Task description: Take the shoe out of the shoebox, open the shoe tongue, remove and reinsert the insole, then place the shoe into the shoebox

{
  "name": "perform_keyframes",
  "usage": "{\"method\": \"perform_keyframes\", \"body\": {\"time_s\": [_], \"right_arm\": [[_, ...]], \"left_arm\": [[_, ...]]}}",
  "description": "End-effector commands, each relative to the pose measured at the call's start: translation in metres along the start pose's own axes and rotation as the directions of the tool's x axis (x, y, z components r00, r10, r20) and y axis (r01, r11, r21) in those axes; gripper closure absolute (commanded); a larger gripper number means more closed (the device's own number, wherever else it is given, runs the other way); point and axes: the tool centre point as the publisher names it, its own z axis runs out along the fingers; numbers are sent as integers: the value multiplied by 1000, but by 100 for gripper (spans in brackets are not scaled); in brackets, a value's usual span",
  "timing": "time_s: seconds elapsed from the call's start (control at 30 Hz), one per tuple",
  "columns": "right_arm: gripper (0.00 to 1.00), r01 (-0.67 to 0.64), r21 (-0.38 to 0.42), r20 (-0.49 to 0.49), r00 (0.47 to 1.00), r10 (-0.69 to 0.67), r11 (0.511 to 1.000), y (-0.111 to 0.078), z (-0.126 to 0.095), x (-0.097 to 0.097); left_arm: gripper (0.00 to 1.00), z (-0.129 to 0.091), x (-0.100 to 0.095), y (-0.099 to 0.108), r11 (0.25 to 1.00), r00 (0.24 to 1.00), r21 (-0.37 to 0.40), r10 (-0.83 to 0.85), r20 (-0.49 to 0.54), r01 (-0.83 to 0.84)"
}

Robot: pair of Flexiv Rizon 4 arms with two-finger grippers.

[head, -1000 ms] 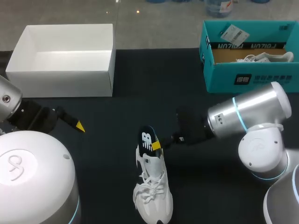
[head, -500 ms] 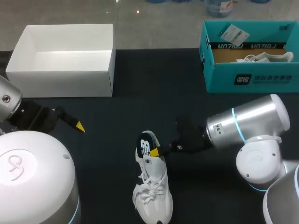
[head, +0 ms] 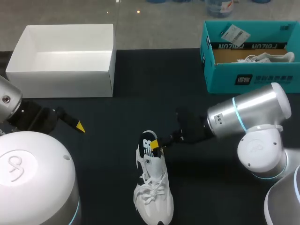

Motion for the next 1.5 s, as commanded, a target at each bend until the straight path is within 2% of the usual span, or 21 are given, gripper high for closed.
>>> {"method": "perform_keyframes", "body": {"time_s": [0.03, 0.13, 0.23, 0.5, 0.8, 1.07, 1.47, 1.5], "right_arm": [[68, -1, 23, 3, 1000, 1, 1000, 7, 4, -1], [77, -1, 28, 2, 1000, 1, 1000, 8, 4, -2], [100, 0, 31, 6, 1000, 0, 1000, 7, 3, 0], [100, -9, 29, 12, 1000, 9, 1000, -2, 2, 3], [100, -38, 43, 1, 999, 38, 998, -16, 11, 8], [100, -73, 54, -7, 997, 74, 996, -28, 22, 4], [100, -103, 53, 2, 995, 103, 993, -30, 22, -3], [76, -102, 49, 4, 995, 102, 994, -28, 19, -2]], "left_arm": [[0, 0, 0, -1, 1000, 1000, -4, 0, -1, 0], [0, 0, 0, -1, 1000, 1000, -4, 0, -1, 0], [0, 0, 0, -1, 1000, 1000, -4, 0, -1, 0], [0, 0, 0, -1, 1000, 1000, -4, 0, -1, 0], [0, 0, 0, -1, 1000, 1000, -4, 0, -1, 0], [0, 0, 0, -1, 1000, 1000, -4, 0, -1, 0], [0, 0, 0, -1, 1000, 1000, -4, 0, -1, 0], [0, 0, 0, -1, 1000, 1000, -4, 0, -1, 0]]}}
